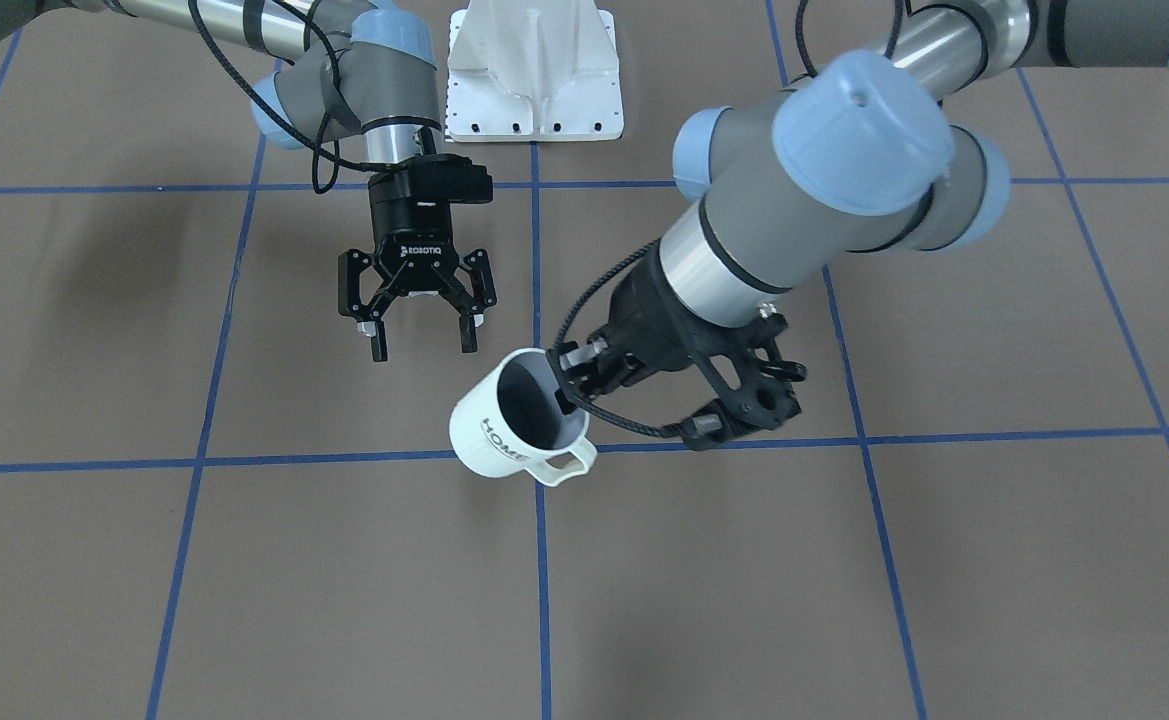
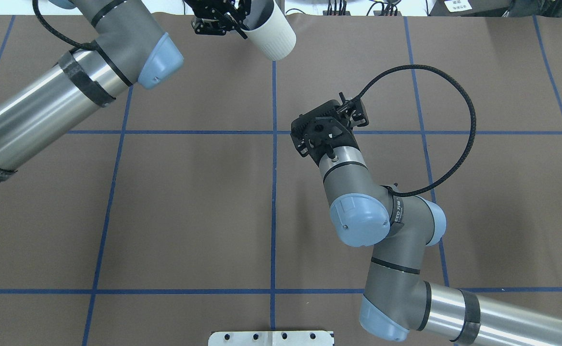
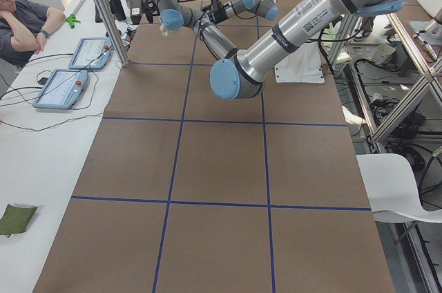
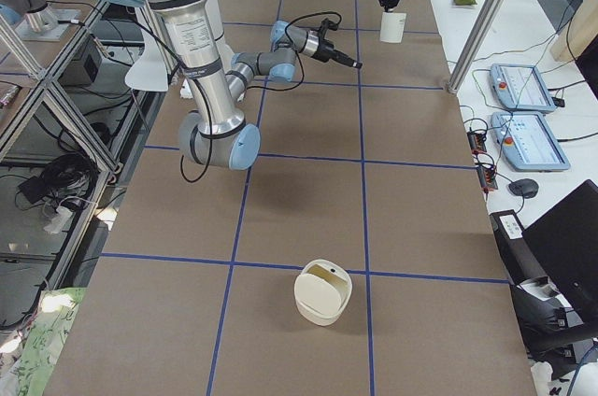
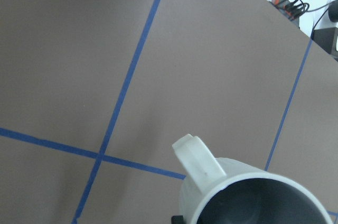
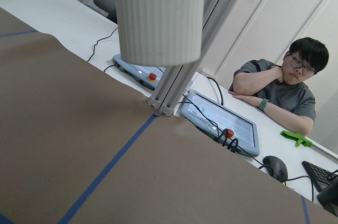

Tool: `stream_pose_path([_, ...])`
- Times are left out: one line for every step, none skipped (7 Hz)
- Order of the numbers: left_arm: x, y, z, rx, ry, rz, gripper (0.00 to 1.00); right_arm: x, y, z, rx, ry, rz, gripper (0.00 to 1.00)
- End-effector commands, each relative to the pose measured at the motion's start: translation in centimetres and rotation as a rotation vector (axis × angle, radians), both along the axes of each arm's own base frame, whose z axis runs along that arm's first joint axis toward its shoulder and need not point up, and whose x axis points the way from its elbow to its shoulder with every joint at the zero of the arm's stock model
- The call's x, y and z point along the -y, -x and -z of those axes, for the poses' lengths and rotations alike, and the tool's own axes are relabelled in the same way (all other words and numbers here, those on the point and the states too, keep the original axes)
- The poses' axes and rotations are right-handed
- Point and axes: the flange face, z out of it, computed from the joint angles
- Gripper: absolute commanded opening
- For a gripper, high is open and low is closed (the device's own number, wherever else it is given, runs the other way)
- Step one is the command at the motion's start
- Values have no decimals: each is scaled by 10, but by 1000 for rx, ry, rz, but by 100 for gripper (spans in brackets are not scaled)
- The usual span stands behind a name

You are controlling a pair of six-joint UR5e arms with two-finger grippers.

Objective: Left arm hands cup to right arm to dump lemon

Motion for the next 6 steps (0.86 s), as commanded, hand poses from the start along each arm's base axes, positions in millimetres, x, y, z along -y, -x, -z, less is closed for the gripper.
stream_pose_path([53, 46, -54, 119, 9, 123, 0, 35, -43, 21, 81, 39, 86, 100])
stream_pose_path([67, 56, -72, 251, -9, 131, 0, 61, -67, 18, 105, 75, 127, 100])
stream_pose_path([76, 70, -89, 391, -56, 107, 0, 90, -99, 13, 161, 140, 188, 100])
stream_pose_path([85, 87, -105, 489, -102, 67, 0, 117, -139, 8, 205, 205, 278, 100])
stream_pose_path([91, 109, -135, 578, -145, -2, 0, 138, -179, -1, 234, 303, 371, 100])
stream_pose_path([95, 143, -177, 629, -195, -67, 0, 155, -218, -8, 259, 419, 448, 100])
